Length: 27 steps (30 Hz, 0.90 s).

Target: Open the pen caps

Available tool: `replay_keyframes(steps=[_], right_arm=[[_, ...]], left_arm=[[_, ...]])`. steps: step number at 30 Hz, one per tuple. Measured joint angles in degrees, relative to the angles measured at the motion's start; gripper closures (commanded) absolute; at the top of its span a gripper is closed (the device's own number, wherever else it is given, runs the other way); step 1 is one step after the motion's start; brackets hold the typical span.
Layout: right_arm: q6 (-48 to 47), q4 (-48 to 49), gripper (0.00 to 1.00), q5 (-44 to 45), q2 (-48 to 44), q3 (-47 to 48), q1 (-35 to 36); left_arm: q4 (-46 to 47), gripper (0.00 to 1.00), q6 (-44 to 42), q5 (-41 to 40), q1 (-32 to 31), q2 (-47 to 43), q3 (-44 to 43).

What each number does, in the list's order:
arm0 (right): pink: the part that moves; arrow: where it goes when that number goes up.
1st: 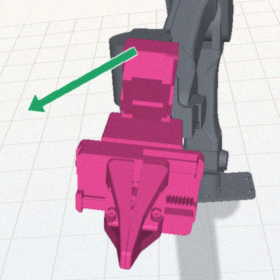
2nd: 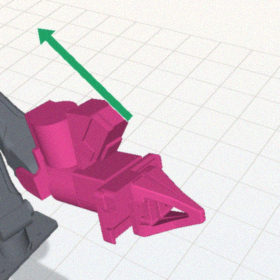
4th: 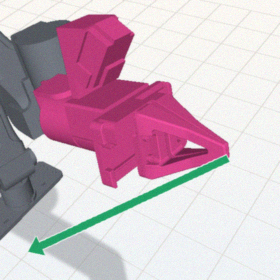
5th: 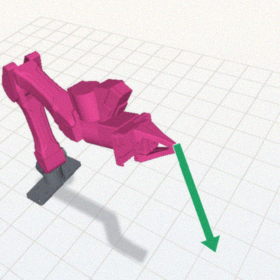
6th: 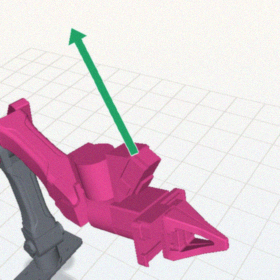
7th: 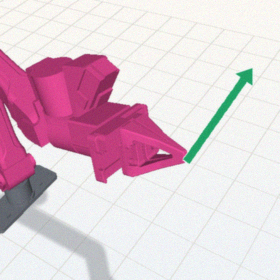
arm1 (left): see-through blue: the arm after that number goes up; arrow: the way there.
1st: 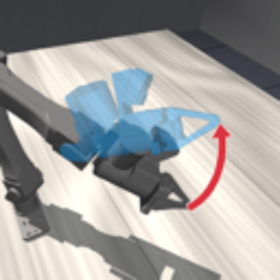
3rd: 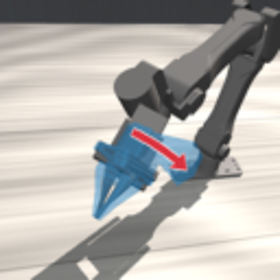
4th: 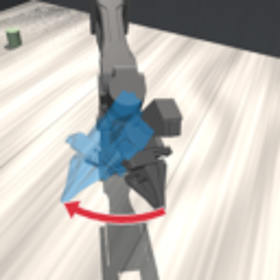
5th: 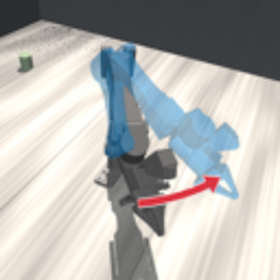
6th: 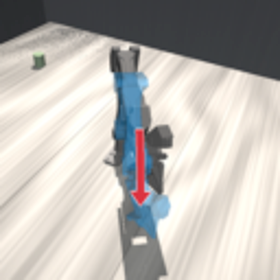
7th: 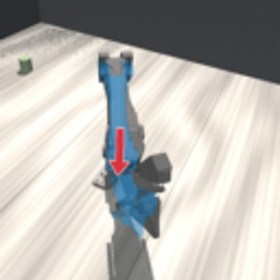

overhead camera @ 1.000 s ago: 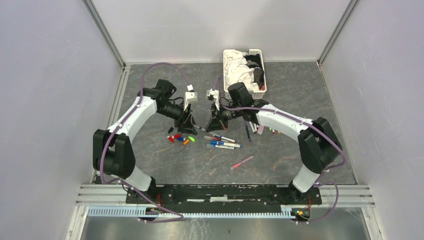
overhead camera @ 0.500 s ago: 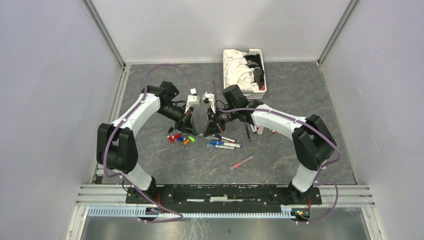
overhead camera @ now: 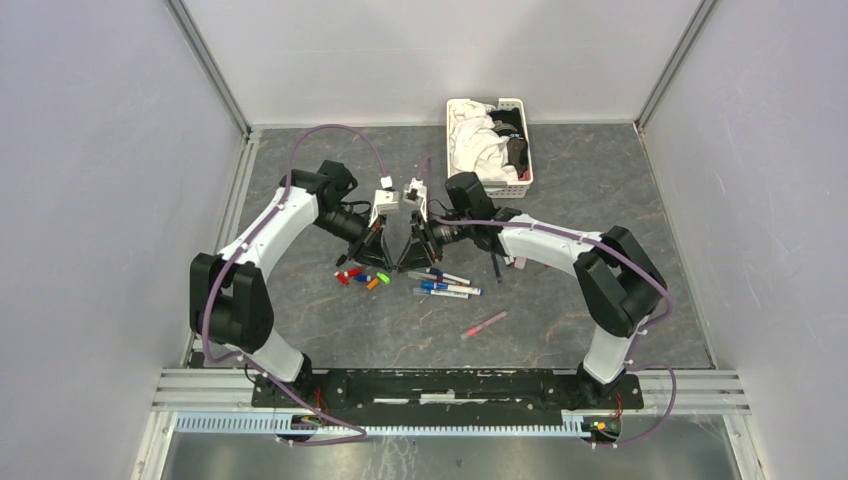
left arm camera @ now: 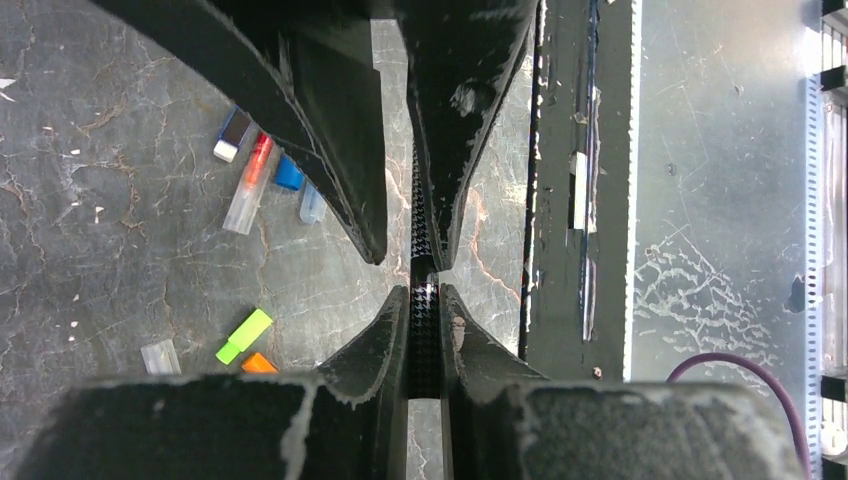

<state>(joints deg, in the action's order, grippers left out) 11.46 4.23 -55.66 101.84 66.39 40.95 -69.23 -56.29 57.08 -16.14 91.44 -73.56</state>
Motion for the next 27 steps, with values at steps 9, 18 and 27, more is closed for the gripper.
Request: replay_keyframes(steps=[9, 18, 27], right_arm=[[2.4, 4.74, 1.0, -3.13, 1.4, -1.6, 0.2], [-0.61, 8.02, 1.0, -1.03, -4.59, -8.09, -2.01], [-6.86, -5.77, 1.0, 6.27, -5.49, -12.63, -8.0]], left_arm=[[-0.68, 0.98, -0.04, -1.03, -0.02, -0.46, -0.02], [-2.34, 0.98, -3.61, -0.79, 0.26, -0.42, -3.15], [-4.79, 0.98, -6.21, -4.24, 8.24, -0.46, -5.4]])
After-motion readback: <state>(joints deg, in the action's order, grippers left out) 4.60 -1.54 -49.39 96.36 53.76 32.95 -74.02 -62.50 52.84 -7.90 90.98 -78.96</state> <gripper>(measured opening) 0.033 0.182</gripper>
